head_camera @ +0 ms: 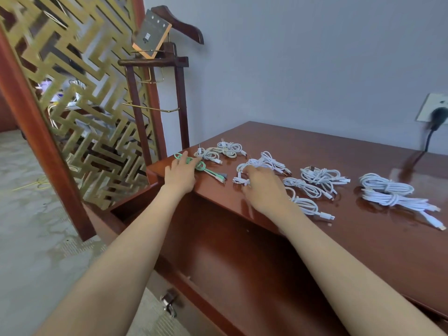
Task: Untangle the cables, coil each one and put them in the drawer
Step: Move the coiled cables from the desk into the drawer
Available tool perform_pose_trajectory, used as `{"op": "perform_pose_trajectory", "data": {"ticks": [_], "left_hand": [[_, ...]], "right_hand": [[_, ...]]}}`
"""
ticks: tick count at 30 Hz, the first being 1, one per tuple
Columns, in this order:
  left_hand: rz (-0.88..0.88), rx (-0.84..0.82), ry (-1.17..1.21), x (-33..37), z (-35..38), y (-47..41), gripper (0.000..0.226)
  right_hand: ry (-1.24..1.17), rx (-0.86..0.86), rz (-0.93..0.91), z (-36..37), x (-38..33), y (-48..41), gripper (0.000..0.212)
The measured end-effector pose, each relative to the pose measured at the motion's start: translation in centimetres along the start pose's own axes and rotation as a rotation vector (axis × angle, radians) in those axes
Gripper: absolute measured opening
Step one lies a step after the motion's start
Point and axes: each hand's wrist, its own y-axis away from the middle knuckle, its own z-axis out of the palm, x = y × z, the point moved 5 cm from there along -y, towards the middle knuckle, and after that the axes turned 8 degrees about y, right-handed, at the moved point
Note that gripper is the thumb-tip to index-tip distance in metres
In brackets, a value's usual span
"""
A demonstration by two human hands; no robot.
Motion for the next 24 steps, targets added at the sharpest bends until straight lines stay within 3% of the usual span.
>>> {"op": "perform_pose_trajectory", "data": {"ticks": [4, 10, 14, 18, 24], "left_hand": [[0.026, 0.026, 0.046, -0.3, -0.6, -0.7, 0.048], [0.123, 0.146, 0.293, -1.6, -0.6, 0.9, 0.031], [0.094, 0.062, 0.379, -2.8, -0.9, 1.6, 0.022], [0.124, 0.025, 0.586, -4.3, -1.2, 2.4, 0.025], [0.207, 0.066, 0.383, -7.1, -1.8, 3.3, 0.025]], "right_hand": [[0.055, -0.016, 0.043, 1.1, -0.1, -0.4, 0.033], [-0.165, 0.074, 0.039, 1.7, -0.3, 0.0, 0.041], [-0.286, 0.118, 0.056, 2.1, -1.0, 0.9, 0.031], [-0.391, 0.11, 0.034, 1.7, -1.8, 2.4, 0.035], [-0.437, 0.084, -0.145, 1.9, -4.4, 5.1, 0.023]]}}
